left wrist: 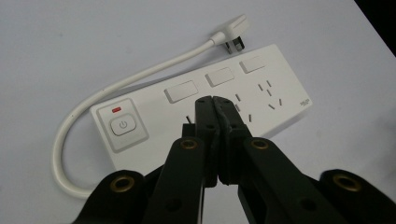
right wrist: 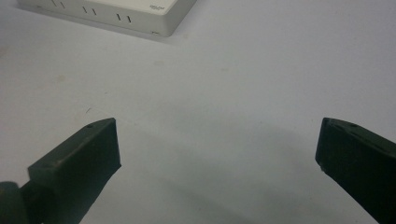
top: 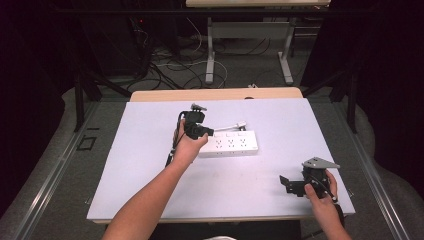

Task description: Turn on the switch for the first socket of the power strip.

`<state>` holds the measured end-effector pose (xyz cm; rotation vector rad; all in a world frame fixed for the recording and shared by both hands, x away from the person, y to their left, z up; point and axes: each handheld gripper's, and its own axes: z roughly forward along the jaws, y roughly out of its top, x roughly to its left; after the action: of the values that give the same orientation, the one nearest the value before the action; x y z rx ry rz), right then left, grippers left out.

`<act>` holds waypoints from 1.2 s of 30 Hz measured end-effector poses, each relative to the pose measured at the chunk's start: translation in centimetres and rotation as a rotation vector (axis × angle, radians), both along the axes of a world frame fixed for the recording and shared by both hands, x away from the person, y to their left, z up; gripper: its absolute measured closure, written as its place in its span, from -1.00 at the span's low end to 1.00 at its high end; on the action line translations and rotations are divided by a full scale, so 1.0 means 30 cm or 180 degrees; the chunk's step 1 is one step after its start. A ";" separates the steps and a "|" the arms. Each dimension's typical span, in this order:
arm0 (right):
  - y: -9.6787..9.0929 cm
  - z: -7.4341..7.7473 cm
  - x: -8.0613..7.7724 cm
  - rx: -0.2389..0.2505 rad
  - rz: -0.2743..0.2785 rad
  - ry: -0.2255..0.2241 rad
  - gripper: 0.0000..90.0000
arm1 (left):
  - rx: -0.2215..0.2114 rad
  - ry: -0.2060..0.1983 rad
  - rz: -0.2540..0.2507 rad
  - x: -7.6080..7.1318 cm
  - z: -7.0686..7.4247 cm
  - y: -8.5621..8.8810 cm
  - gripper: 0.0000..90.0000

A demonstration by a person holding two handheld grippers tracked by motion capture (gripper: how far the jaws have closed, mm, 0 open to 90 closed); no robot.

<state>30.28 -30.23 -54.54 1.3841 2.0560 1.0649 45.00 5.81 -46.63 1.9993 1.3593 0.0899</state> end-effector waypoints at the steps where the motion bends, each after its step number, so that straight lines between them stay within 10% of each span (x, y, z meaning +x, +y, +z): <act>1: 0.000 0.000 0.000 -0.0002 0.0000 0.0003 -1.00 | -0.0007 0.0005 0.0020 0.002 -0.001 -0.002 0.99; 36: 0.001 -0.003 0.003 -0.0004 0.0033 0.0014 -1.00 | -0.0197 0.0195 0.0490 0.104 -0.080 -0.026 1.00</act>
<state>30.36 -30.19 -54.61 1.3776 2.0689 1.0657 48.13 5.05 -49.02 1.8582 1.5355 0.0565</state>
